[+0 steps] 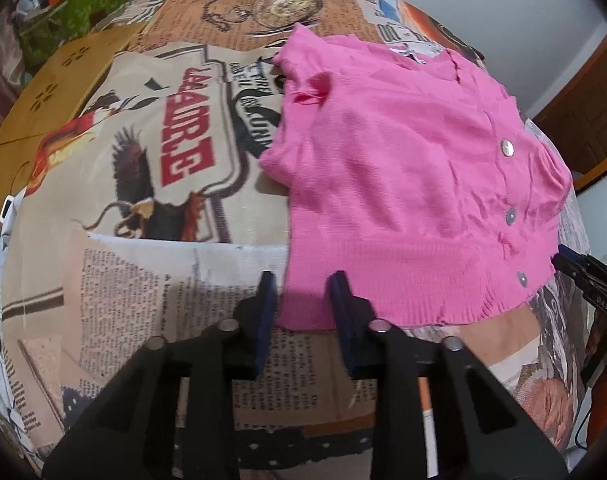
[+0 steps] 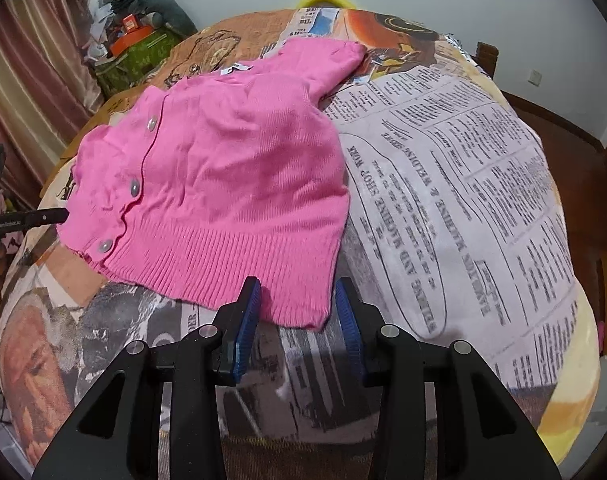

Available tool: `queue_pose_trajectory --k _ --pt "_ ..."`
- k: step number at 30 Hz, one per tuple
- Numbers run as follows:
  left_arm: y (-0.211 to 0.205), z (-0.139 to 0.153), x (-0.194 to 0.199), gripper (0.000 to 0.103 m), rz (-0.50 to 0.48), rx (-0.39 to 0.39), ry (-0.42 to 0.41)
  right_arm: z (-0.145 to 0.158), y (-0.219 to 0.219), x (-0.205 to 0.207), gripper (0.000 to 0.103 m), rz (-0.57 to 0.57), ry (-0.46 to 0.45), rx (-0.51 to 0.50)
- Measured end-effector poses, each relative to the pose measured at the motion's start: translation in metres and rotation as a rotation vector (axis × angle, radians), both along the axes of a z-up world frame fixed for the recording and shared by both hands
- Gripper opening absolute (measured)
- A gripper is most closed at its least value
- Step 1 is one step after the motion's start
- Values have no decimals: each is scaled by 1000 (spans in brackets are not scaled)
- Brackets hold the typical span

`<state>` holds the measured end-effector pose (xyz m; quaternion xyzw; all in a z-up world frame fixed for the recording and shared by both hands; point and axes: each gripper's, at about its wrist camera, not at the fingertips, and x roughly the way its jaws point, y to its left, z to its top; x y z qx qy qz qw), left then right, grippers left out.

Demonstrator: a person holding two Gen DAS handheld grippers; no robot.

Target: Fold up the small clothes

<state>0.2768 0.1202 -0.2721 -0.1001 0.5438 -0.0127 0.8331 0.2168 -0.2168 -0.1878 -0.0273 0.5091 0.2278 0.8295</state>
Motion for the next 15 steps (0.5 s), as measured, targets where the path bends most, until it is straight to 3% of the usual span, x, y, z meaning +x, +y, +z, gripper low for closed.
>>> queue_pose_trajectory --k 1,3,4,8,15 --pt "-2 0 -1 18 -4 1 -3 -1 1 -1 32 2 -2 -5" --pt "-5 0 0 8 -10 -3 -5 -2 4 -4 11 20 -1 -7" --pt "-6 1 0 7 -13 -8 -4 -3 5 -5 8 28 9 2" --pt "-9 7 -2 6 -18 4 -21 2 5 -13 7 48 3 28" --pt "-6 49 -10 6 5 24 -138 43 3 -27 7 69 -117 72"
